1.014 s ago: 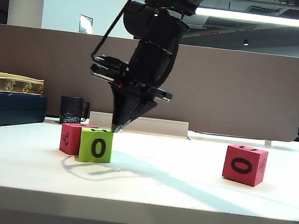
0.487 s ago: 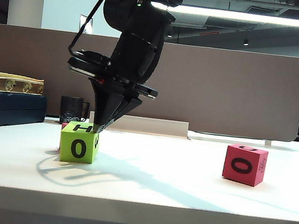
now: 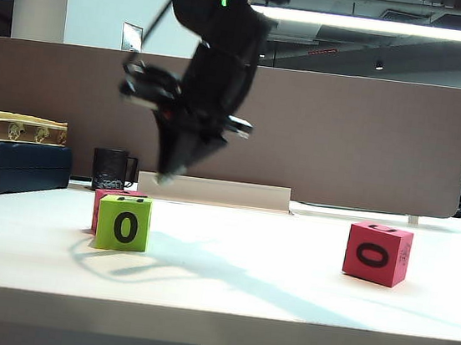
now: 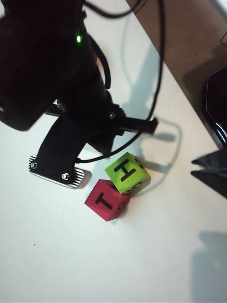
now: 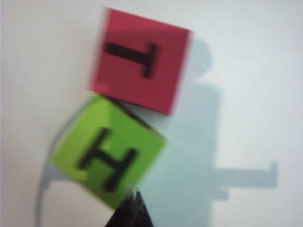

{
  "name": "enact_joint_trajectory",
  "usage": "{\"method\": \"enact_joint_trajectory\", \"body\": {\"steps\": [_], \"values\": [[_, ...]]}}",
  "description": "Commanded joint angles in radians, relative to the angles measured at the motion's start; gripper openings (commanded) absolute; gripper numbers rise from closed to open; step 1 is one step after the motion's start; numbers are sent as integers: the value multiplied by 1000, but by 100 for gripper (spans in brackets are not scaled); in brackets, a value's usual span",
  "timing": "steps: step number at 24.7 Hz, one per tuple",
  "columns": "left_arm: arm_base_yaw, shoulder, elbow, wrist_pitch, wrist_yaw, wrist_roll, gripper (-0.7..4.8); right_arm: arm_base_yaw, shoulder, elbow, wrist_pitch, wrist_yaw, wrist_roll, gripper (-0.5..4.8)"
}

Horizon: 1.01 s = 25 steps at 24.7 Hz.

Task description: Select the appropriate blocks from the scattered letter blocks on the table and arrange them in a row to spell out "THU".

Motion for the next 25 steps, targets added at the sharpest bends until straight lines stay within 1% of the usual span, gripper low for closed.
{"method": "enact_joint_trajectory", "body": {"steps": [1, 4, 6, 7, 9, 10, 19, 22, 23, 25], "values": [[1, -3, 2, 17, 5, 10, -6, 34, -18, 6, 52, -41, 2, -1], [1, -3, 2, 29, -2, 11, -6, 53, -9, 6, 69, -40, -5, -1], [1, 0, 2, 36, -60, 11, -6, 62, -4, 6, 65, -2, -5, -1], [1, 4, 2, 35, -106, 11, -6, 61, -4, 6, 56, -5, 0, -1], [1, 6, -1, 38, -112, 13, -6, 56, -5, 6, 32, -58, 0, -1], [1, 6, -1, 41, -112, 13, -6, 57, -5, 5, 25, -69, 0, -1], [1, 4, -1, 51, -109, 11, -6, 111, 11, 5, 55, -82, -2, -1], [1, 3, -1, 52, -109, 11, -6, 121, 19, 5, 42, -65, -2, -1], [1, 3, -1, 52, -109, 10, -6, 116, 22, 5, 16, -15, -2, -1], [1, 4, -1, 39, -109, 10, -6, 97, 22, 5, -31, 50, -2, -1]]}}
